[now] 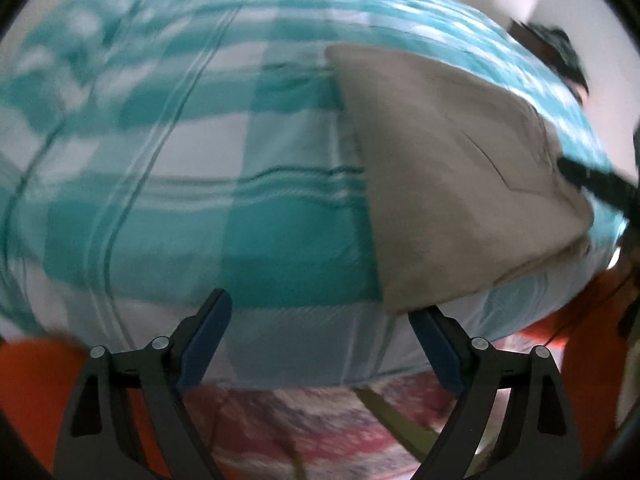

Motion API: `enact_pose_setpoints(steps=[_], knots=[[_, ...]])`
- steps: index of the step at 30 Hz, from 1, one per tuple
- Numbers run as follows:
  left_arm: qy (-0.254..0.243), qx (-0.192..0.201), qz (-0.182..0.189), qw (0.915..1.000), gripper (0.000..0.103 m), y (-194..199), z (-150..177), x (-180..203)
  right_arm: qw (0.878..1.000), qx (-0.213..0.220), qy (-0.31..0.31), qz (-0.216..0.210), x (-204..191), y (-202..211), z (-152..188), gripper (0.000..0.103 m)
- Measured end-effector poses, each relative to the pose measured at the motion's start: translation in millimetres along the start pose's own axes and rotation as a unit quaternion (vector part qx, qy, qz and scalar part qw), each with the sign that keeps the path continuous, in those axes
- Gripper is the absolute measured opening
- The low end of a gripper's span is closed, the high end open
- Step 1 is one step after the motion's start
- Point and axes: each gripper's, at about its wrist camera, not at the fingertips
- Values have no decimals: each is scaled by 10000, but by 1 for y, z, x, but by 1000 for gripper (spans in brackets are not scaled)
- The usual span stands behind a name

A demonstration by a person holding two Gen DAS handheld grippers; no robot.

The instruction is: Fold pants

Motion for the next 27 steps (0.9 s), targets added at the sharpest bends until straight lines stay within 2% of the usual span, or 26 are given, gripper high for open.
enact_pose_setpoints(steps=[3,5,7,9,12,15,18,27], knots=[[160,-158,28,9997,92,-4,3,-7,9998,-62,142,92,0,-5,6,55],[115,-120,-27,9999,91,0,4,-5,9992,-84,312,217,-3,-9,8,55],[-21,12,-256,9997,91,12,4,1,9979,-112,517,367,-7,-11,11,55],[-189,269,-657,9973,91,31,4,5,9968,-138,650,452,-10,-12,11,55],[-354,718,-1262,9888,93,59,5,10,9963,-106,705,474,-13,-8,9,55],[-374,950,-1699,9802,94,69,1,10,9973,12,603,424,-14,0,8,55],[-346,962,-1853,9774,94,67,-4,7,9979,66,534,371,-15,7,8,55],[-268,983,-1857,9773,94,66,-16,8,9955,297,814,377,-35,42,4,55]])
Point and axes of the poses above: each gripper's, at about its wrist camera, not at the fingertips, and y roughly against the way its jaws point, x to its right, z to its underside, and after that the axes turned 12 degrees about -z, right-handed
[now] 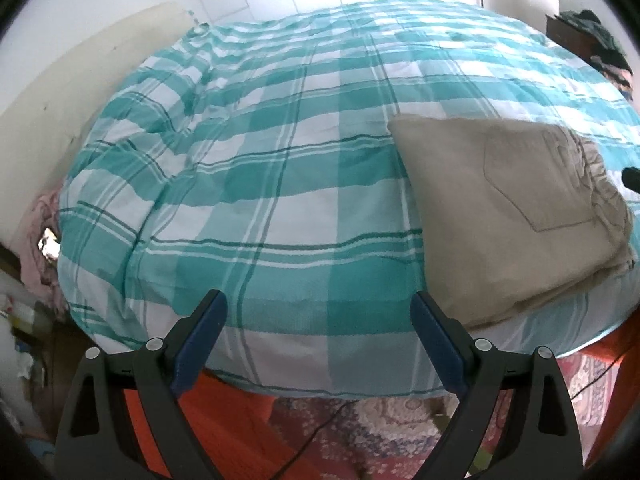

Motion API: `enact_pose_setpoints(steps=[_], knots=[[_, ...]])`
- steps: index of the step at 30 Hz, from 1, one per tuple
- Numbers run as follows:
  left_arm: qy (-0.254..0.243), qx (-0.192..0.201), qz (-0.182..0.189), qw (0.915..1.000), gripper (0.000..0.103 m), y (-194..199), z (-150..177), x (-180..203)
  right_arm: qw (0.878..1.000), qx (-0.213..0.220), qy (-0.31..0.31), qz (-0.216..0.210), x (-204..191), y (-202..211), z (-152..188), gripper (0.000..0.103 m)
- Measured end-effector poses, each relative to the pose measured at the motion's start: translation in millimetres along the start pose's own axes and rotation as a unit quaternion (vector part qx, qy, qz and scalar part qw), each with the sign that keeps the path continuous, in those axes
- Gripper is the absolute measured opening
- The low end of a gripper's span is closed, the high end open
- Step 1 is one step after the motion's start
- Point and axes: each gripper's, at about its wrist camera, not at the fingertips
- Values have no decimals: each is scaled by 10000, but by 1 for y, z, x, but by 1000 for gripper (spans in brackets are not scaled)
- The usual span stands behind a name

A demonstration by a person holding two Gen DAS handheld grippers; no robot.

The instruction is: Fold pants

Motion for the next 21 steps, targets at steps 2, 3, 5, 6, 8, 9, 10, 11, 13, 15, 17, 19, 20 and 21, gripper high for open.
enact_pose_setpoints(steps=[2,3,5,6,8,9,10,11,13,15,17,19,20,21], knots=[[36,41,72,10000,94,2,-4,2,9999,44,121,-27,-7,7,-1,55],[59,92,167,9998,94,4,-8,3,9998,33,175,-52,-9,8,0,56],[71,228,386,9990,94,9,-16,8,9996,-84,246,-112,-11,5,5,57],[53,314,493,9983,94,11,-20,11,9992,-278,246,-118,-10,-3,12,57],[-43,454,665,9967,94,15,-32,21,9968,-788,111,-51,-2,-23,26,58],[-76,521,725,9960,94,17,-36,24,9958,-910,123,14,1,-30,34,58],[-112,624,802,9948,94,19,-41,29,9961,-863,168,26,0,-29,37,58],[-153,752,884,9931,94,20,-47,33,9962,-860,157,6,0,-27,35,58],[-229,887,973,9910,94,19,-55,43,9958,-906,-12,-113,0,-18,21,57],[-288,909,1128,9890,94,10,-62,54,9974,-681,-86,-197,3,-7,-5,57],[-334,796,1204,9890,94,-4,-65,65,9991,-414,113,-57,1,0,-33,57],[-406,650,1202,9898,94,-17,-63,74,9994,-241,253,-28,3,-2,-55,57],[-443,548,1188,9904,94,-25,-59,79,9994,-199,288,-47,4,-6,-62,57],[-467,473,1193,9906,94,-29,-54,82,9993,-196,314,-82,7,-14,-68,57]])
Point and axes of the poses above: each gripper's, at about its wrist camera, not at the fingertips, and y roughly against the way its jaws point, x to its right, z to its underside, and after that the axes turned 12 degrees about -z, right-handed
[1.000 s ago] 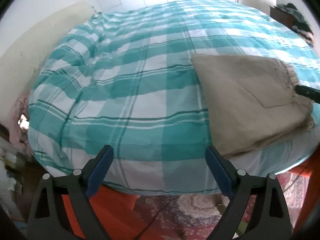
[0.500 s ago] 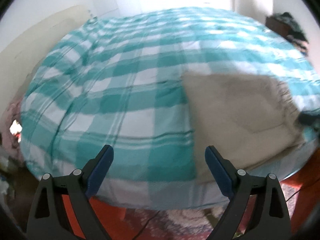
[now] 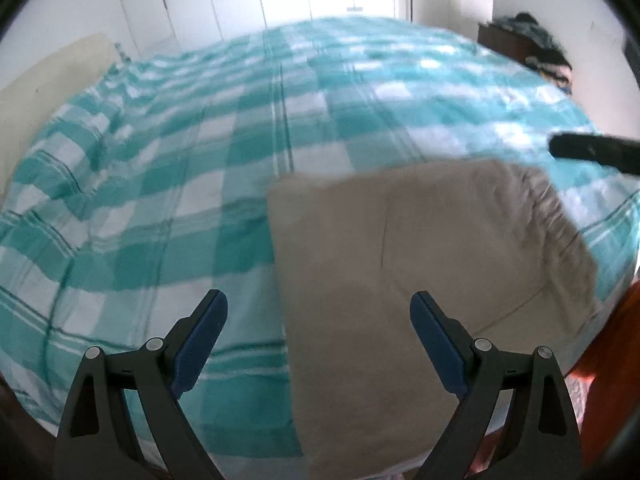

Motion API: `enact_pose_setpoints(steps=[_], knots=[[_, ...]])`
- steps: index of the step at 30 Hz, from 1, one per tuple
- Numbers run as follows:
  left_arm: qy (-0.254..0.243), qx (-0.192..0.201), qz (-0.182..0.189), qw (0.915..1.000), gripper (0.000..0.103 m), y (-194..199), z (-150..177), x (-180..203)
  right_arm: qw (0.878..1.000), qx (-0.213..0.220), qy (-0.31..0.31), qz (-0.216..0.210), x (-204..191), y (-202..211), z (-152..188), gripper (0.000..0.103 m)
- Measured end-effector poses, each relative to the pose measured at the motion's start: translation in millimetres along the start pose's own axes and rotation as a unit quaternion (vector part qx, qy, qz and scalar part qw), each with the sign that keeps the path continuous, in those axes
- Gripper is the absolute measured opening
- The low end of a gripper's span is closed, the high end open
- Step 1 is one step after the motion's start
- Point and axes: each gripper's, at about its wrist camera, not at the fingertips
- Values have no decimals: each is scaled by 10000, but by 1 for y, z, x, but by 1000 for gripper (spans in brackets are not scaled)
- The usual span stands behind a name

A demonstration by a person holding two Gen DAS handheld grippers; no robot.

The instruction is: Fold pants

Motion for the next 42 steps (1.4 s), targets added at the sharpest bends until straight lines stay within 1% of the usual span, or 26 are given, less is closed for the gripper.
enact_pose_setpoints(steps=[2,3,5,6,9,10,11,13,14,16,17,19,21,22,24,27,30,42], knots=[[-58,-269,56,9996,93,-14,15,5,9998,-185,-72,-69,12,-24,-1,57],[-57,-337,86,9994,93,-18,21,7,9984,-504,-267,-66,25,-47,5,57],[35,-348,195,9992,94,-19,31,5,9919,-1100,-633,-17,44,-79,21,57],[51,-326,198,9993,94,-16,32,4,9914,-1150,-618,8,47,-86,29,56],[31,-258,207,9994,94,-11,30,3,9948,-950,-308,214,30,-71,30,56],[54,-263,212,9994,94,-11,30,3,9956,-868,-319,172,24,-63,29,56],[76,-277,222,9993,94,-12,30,3,9970,-708,-309,-5,16,-50,29,56],[147,-317,250,9991,94,-14,32,5,9987,-484,-107,-87,-1,-30,34,56],[173,-330,253,9990,95,-15,32,6,9991,-395,52,-117,-12,-20,40,56],[215,-339,259,9989,96,-18,31,6,9993,-292,149,-188,-22,-11,56,57],[238,-351,276,9987,97,-19,32,5,9992,-308,116,-218,-23,-12,65,57],[275,-432,381,9980,98,-22,34,4,9978,-606,-148,-218,-15,-27,87,58],[381,-495,446,9970,99,-25,37,1,9988,-370,-238,-222,-9,-28,101,58],[428,-526,485,9965,100,-27,38,0,9990,-311,-231,-219,-10,-27,102,58],[560,-618,586,9948,102,-31,39,-3,9989,-361,-240,-179,-11,-30,98,58],[654,-702,682,9930,103,-35,40,-5,9984,-269,-386,-299,-5,-33,100,58],[605,-646,632,9941,102,-34,42,-3,9981,-148,-444,-400,1,-32,103,58],[578,-639,583,9946,102,-34,42,-2,9986,-131,-374,-364,-2,-30,106,58]])
Point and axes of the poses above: each gripper's, at about its wrist camera, not at the fingertips, and y roughly against the way its jaws point, x to its right, z to its underside, and after that the axes turned 12 degrees about -z, right-handed
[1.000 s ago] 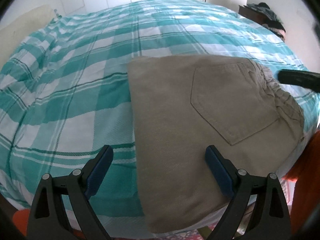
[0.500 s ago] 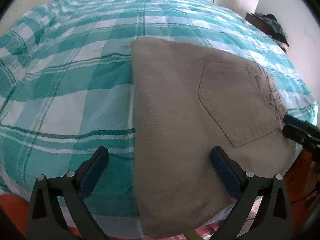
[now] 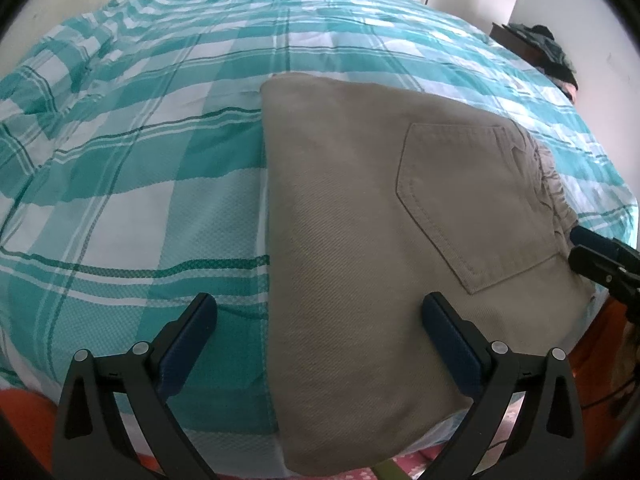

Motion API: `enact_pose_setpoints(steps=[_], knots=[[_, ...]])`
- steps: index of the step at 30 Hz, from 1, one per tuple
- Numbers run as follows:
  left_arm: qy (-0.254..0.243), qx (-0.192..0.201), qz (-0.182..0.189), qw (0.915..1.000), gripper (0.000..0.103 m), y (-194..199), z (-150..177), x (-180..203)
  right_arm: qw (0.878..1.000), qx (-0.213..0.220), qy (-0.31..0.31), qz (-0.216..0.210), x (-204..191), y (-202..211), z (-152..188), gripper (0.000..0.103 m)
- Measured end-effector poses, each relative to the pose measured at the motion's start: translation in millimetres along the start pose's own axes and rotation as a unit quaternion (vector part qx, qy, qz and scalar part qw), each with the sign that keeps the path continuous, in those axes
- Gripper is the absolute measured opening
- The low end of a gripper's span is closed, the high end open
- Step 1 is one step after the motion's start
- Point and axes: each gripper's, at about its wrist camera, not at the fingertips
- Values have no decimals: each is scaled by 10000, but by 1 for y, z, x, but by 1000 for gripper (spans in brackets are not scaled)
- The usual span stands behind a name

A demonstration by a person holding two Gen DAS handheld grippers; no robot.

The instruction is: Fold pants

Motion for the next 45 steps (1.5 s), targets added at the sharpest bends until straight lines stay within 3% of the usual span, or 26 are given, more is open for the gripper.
enact_pose_setpoints(steps=[12,21,23,24,26,28,30,34,35,36,37,38,39,41,45], knots=[[-18,-3,12,10000,102,-1,0,0,10000,10,4,8,-1,0,1,58],[60,-230,275,9993,101,9,-7,-13,9999,-142,65,11,-6,9,-6,57],[374,-112,633,9972,101,21,-12,-34,9991,111,-232,-333,1,29,-14,58],[636,-100,794,9948,101,23,-15,-48,9962,459,-481,-567,12,48,-19,59],[1089,-255,1028,9884,101,14,-20,-69,9913,785,-858,-618,33,68,-25,72],[1329,-621,1226,9816,100,-8,-23,-77,9849,562,-1464,-727,66,67,-31,72],[1308,-959,1479,9756,99,-28,-25,-71,9741,-18,-2028,-997,95,44,-34,72],[776,-1194,1700,9751,98,-40,-35,-38,9689,-662,-2115,-1102,107,0,-38,72],[648,-1219,1715,9755,85,-41,-38,-29,9669,-778,-2135,-1161,108,-12,-41,72],[542,-1242,1766,9749,56,-40,-41,-23,9647,-881,-2176,-1199,108,-21,-41,71],[454,-1263,1747,9754,49,-37,-44,-19,9642,-951,-2184,-1162,107,-27,-43,66],[305,-1182,1554,9803,31,-30,-48,-14,9654,-1013,-2137,-1101,104,-30,-46,58],[177,-1115,1514,9820,22,-23,-51,-11,9701,-1131,-1916,-966,96,-31,-52,55],[-38,-946,1326,9866,18,-4,-60,-5,9802,-1190,-1382,-767,77,-21,-59,44],[39,-458,1250,9911,18,25,-101,-15,9893,-931,-788,-804,45,3,-93,37]])
Point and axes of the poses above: each gripper's, at about its wrist camera, not at the fingertips, and y roughly against the way its jaws point, x to its right, z to its underside, and after that the axes turned 12 degrees about -z, right-handed
